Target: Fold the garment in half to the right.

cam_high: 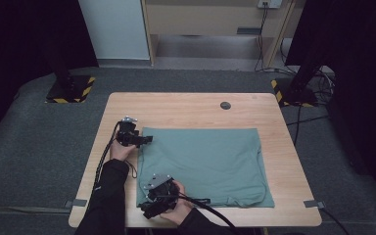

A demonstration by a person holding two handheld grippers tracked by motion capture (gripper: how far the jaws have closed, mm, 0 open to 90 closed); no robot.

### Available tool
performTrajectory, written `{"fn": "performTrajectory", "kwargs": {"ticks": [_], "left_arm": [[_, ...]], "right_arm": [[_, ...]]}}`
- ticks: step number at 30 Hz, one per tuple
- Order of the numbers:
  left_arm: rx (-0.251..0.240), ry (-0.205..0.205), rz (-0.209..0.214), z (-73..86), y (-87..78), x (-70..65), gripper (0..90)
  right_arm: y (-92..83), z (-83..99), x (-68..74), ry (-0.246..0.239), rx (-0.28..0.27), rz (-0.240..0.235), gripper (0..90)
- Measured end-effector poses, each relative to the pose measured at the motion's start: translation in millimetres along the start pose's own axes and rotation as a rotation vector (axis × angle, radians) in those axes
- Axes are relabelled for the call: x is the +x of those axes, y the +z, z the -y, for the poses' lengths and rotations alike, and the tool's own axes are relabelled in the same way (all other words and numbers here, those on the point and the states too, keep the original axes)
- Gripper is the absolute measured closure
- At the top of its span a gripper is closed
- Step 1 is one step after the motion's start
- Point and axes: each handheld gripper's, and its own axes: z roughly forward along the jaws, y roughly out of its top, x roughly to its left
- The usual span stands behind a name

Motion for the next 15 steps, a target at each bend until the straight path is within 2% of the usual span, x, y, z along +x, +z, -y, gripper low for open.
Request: {"fn": "performTrajectory", "kwargs": {"ticks": [5, 11, 15], "left_arm": [[-0.016, -0.008, 0.002, -0.1, 1.5, 1.3, 20.1], [-0.038, 0.0, 0.014, 0.6, 5.6, -4.7, 24.3], [-0.04, 0.027, -0.014, 1.5, 7.1, -9.9, 24.8]], "right_arm": [[5.7, -0.6, 4.7, -0.015, 0.006, -0.005, 10.6], [14.8, -0.4, 11.1, -0.034, 0.021, -0.012, 10.3], [19.9, -1.2, 13.4, -0.044, 0.029, -0.004, 10.4]]}}
